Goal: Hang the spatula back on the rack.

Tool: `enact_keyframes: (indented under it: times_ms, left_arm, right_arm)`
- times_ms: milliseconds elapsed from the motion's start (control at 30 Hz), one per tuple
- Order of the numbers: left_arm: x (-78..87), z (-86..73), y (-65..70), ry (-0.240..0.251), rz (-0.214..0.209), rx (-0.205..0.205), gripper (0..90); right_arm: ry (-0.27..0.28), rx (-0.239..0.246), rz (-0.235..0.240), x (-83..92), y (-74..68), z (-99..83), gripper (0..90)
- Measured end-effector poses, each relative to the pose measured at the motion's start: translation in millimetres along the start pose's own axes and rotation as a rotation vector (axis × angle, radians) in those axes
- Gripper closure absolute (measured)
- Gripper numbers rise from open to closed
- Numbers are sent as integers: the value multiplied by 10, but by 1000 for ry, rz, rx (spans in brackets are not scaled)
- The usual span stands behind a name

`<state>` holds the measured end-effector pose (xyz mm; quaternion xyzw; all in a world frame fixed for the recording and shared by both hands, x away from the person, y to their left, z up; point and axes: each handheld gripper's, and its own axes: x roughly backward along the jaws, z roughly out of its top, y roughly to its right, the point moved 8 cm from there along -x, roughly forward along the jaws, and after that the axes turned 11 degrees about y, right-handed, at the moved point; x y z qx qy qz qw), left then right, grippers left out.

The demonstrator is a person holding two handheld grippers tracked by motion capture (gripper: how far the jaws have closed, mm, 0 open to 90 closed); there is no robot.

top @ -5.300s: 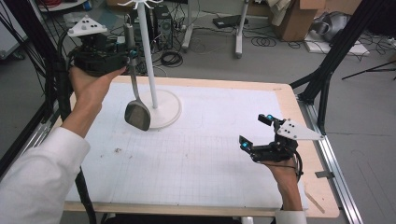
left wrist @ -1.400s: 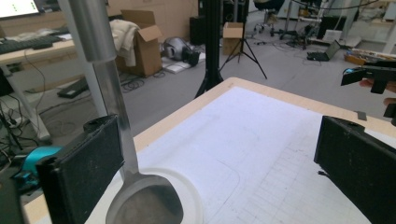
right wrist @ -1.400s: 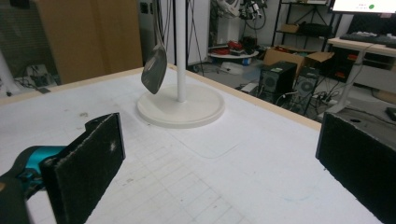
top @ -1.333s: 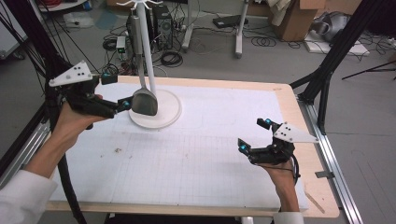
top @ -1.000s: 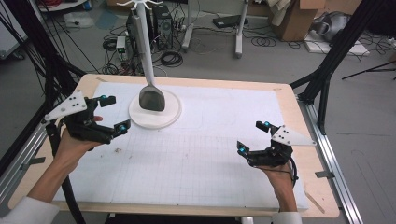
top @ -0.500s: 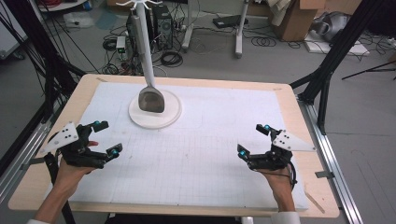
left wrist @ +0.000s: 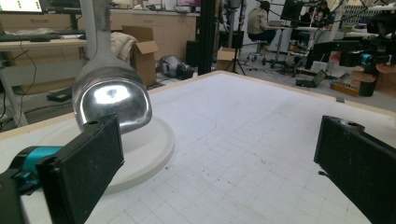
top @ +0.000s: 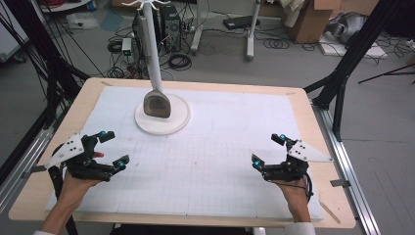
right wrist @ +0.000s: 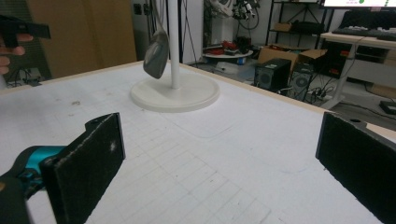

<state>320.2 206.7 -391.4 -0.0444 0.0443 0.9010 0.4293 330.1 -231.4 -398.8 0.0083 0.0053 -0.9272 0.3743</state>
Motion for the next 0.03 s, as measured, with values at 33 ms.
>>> enact_keyframes:
  times_ms: [33]
  left_arm:
    - [6,3,-9,-1,4,-1,17]
  right_arm:
    - [2,4,1,-4,2,-3,3]
